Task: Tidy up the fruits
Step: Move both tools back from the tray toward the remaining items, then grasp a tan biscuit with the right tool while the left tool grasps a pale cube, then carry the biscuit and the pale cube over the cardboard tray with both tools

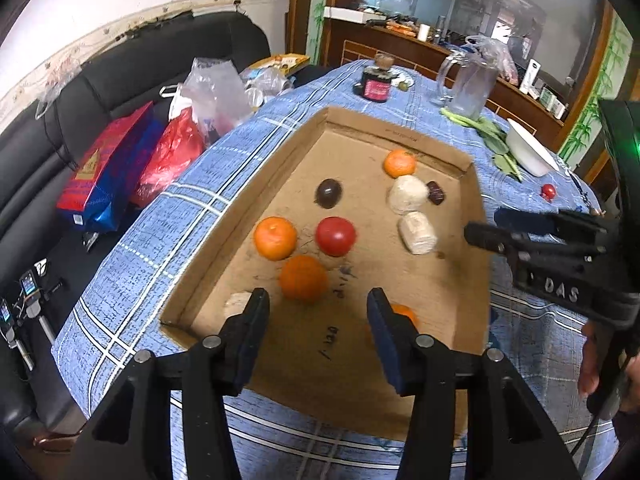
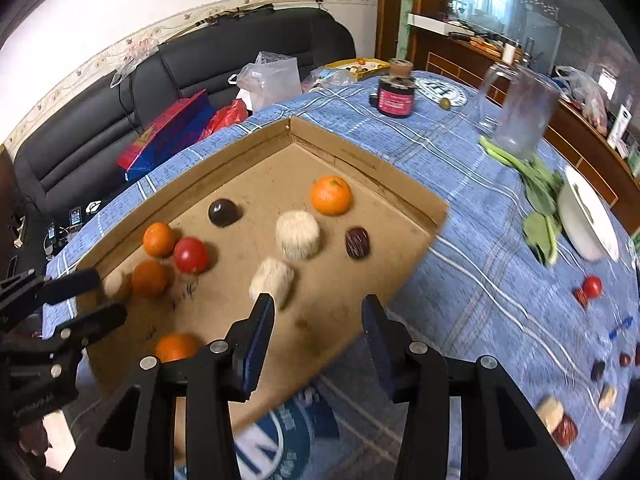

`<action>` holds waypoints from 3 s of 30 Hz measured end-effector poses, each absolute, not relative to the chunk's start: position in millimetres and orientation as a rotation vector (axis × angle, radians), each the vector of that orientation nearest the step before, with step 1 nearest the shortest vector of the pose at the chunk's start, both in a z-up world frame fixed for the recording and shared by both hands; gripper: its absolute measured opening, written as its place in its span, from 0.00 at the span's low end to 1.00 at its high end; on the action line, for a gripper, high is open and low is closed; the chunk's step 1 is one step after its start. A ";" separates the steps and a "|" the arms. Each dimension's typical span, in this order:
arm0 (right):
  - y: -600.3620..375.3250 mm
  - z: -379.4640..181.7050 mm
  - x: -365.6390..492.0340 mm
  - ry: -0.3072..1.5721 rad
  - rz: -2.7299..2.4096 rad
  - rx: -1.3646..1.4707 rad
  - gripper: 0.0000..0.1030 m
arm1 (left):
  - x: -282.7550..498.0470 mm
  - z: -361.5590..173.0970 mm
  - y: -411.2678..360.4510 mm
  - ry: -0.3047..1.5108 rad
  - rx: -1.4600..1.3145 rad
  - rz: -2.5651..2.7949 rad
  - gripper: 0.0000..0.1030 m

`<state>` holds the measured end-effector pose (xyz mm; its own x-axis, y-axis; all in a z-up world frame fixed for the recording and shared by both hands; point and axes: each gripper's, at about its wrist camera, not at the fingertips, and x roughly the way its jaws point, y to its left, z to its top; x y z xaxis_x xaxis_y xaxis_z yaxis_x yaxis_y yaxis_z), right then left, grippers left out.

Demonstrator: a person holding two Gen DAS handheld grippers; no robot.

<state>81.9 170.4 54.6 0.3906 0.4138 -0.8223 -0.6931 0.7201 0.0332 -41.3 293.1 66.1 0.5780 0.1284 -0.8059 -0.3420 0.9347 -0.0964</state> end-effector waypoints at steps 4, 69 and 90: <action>138.2 57.6 67.3 0.935 0.694 -0.296 0.59 | -40.1 73.6 272.0 0.899 -0.224 0.253 0.50; -203.6 21.8 174.7 0.952 0.271 0.026 0.32 | 148.3 15.1 -5.2 1.060 0.007 -0.201 0.29; -154.2 55.4 85.0 0.892 0.293 -0.068 0.32 | 45.1 64.7 61.4 0.955 -0.074 -0.102 0.29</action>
<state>85.0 -154.2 55.4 0.5905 0.2236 -0.7754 -0.2798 0.9580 0.0631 45.1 61.4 64.7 0.5736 -0.1198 -0.8103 0.0544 0.9926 -0.1083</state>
